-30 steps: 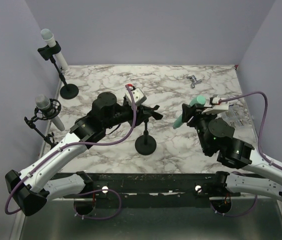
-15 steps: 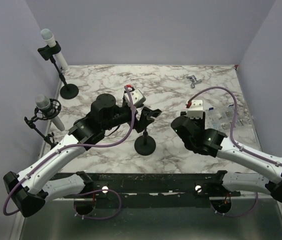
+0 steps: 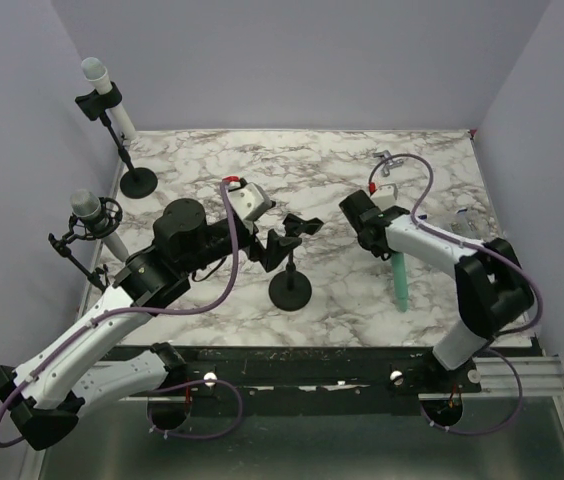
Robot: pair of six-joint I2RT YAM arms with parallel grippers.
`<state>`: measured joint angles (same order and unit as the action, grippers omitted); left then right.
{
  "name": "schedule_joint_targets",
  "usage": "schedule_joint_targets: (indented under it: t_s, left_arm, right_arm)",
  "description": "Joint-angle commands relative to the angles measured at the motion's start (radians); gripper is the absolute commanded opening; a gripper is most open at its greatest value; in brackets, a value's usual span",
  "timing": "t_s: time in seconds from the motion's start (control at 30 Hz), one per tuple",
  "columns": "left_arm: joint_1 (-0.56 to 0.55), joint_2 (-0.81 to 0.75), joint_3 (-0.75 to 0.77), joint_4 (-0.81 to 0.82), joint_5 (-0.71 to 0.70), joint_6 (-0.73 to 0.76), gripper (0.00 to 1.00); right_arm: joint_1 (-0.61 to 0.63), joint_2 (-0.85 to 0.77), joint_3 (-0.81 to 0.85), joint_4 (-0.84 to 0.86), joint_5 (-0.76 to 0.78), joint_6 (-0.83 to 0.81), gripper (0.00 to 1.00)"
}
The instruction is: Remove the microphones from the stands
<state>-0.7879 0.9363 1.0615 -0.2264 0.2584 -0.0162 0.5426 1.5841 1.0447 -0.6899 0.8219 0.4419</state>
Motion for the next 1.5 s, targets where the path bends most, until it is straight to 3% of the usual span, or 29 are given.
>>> schedule_joint_targets:
  t_s: [0.0,0.17,0.53,0.73,1.03,1.2,1.47]
  left_arm:
    - [-0.013,-0.068,-0.033,0.053,-0.062,-0.013,0.94]
    - [-0.018,-0.096,-0.047,0.068,-0.108,-0.007,0.94]
    - [-0.025,-0.111,-0.054,0.073,-0.115,-0.006,0.93]
    - [-0.029,-0.111,-0.054,0.073,-0.116,-0.006,0.94]
    - [-0.03,-0.117,-0.057,0.078,-0.12,-0.005,0.94]
    - [-0.031,-0.119,-0.058,0.076,-0.128,-0.002,0.94]
    - [-0.031,-0.128,-0.061,0.081,-0.139,0.002,0.94]
  right_arm:
    - [-0.016,0.163,0.085,-0.044,-0.021,-0.033,0.05]
    - [-0.054,0.267,0.12,0.054,-0.083,-0.089,0.08]
    - [-0.105,0.397,0.153,0.099,-0.151,-0.173,0.3]
    - [-0.105,0.397,0.149,0.099,-0.186,-0.167,0.47]
    - [-0.105,0.381,0.139,0.092,-0.242,-0.152,0.61]
    - [-0.105,0.348,0.122,0.108,-0.261,-0.147,0.74]
    - [-0.106,0.308,0.142,0.093,-0.281,-0.152,0.75]
